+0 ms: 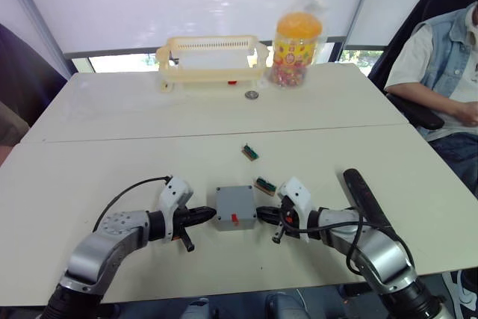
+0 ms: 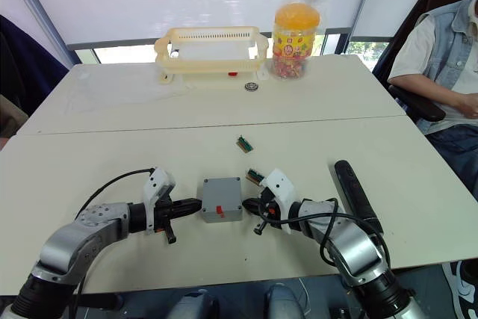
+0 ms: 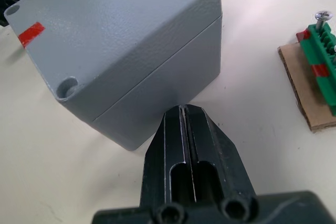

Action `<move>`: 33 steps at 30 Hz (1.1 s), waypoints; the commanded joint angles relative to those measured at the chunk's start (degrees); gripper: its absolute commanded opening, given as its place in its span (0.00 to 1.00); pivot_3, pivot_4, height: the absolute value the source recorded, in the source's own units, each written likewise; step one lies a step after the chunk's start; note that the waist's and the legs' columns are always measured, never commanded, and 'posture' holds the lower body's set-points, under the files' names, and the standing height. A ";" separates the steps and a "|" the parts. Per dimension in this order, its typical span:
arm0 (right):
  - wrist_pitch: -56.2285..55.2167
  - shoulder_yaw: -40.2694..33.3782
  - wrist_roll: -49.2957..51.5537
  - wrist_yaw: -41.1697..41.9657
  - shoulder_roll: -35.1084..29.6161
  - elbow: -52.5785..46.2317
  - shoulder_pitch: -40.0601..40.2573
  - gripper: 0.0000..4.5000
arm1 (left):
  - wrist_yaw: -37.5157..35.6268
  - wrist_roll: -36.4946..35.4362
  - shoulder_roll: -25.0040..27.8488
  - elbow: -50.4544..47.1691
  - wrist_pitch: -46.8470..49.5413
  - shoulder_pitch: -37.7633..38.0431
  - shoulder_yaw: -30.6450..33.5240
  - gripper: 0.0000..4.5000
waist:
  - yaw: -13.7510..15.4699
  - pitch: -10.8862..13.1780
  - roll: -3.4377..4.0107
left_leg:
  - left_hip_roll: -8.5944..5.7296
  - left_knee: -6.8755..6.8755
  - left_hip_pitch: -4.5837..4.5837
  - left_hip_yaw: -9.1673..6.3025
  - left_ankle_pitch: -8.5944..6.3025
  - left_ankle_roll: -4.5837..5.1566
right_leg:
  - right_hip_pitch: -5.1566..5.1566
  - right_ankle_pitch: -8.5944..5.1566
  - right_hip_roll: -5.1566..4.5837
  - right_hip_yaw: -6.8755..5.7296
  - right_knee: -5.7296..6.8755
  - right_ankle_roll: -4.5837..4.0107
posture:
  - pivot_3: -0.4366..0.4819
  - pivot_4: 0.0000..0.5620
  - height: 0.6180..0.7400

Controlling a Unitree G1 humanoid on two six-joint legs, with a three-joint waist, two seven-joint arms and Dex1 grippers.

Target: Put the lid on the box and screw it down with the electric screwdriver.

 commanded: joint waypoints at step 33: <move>-2.55 -8.05 1.11 -0.10 1.97 6.91 -9.17 0.58 | -12.18 -17.83 23.73 -13.15 7.97 -10.11 9.85 1.00 | -0.23 0.16 0.07 | 0.01 -0.09 -0.04 0.04 -0.01 0.01 | -0.05 -0.03 0.06 0.00 -0.07 -0.03 | 0.48 0.27 1.00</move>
